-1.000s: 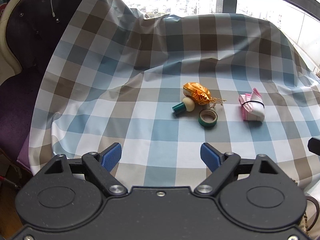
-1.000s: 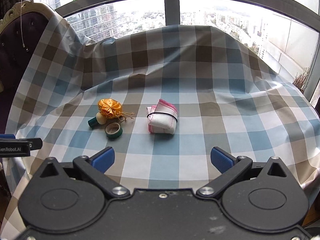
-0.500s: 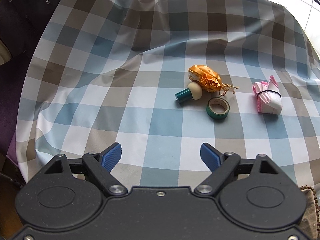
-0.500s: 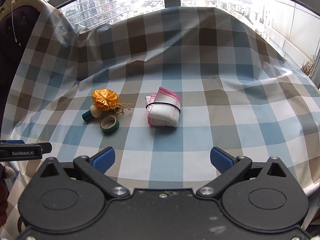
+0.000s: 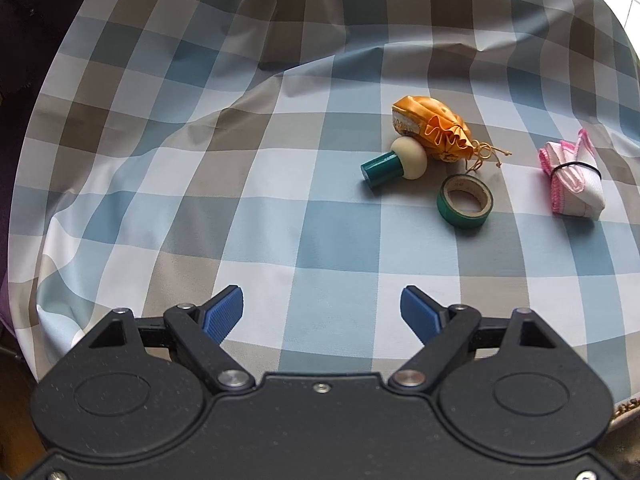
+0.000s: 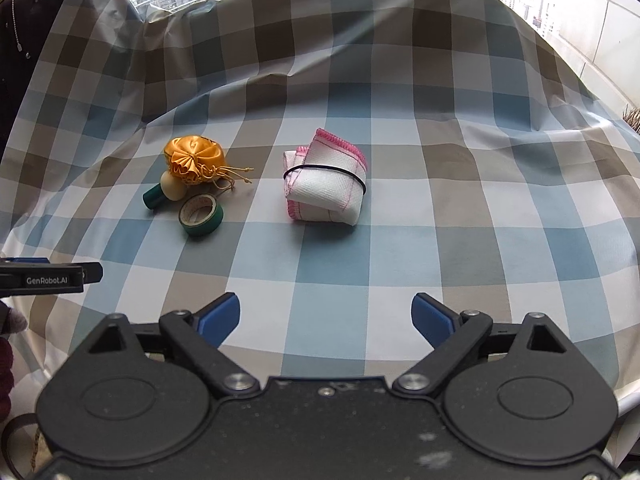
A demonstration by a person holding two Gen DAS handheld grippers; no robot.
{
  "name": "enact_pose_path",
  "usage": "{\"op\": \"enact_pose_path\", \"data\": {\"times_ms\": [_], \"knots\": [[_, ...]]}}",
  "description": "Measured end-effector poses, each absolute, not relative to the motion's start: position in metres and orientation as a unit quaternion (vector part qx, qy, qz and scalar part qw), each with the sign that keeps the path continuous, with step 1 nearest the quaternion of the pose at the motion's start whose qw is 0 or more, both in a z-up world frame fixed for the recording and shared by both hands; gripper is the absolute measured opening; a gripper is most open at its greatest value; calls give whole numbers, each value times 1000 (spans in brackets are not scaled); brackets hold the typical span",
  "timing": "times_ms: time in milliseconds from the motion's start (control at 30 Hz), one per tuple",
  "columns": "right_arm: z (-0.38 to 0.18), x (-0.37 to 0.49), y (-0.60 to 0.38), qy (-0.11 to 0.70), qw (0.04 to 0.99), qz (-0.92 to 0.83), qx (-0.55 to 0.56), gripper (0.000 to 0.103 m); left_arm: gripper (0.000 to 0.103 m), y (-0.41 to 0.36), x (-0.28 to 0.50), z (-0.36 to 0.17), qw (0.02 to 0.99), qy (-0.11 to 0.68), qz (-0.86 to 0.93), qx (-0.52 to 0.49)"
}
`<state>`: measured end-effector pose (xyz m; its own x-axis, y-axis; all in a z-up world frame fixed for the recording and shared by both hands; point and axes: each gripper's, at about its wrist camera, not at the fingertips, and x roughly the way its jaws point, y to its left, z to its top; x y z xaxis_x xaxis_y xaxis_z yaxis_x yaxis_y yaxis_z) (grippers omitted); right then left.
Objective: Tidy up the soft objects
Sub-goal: 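Grasp the pink-edged white towel with the right gripper while the left gripper grasps the orange satin pouch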
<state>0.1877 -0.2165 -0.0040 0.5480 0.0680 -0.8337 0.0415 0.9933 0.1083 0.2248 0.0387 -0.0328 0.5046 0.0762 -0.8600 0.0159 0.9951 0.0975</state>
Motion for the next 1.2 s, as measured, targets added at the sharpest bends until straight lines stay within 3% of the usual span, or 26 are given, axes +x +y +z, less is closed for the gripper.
{"op": "enact_pose_path", "data": {"times_ms": [100,267,833,933,967,1200], "knots": [[-12,200,-218,488,870,10,66,84,83,39,230,-44,865,499,13,54],[-21,223,-218,495,866,4,70,82,82,45,242,-58,855,518,2,28],[-51,341,-208,495,865,-40,74,84,83,30,283,-41,866,495,-31,66],[-60,348,-207,495,865,-41,71,83,83,23,292,-36,869,488,-41,70],[-61,349,-206,493,866,-37,72,76,83,19,295,-34,870,485,-44,73],[-59,325,-200,473,881,-18,23,74,84,-13,319,-19,880,460,-73,90]]}}
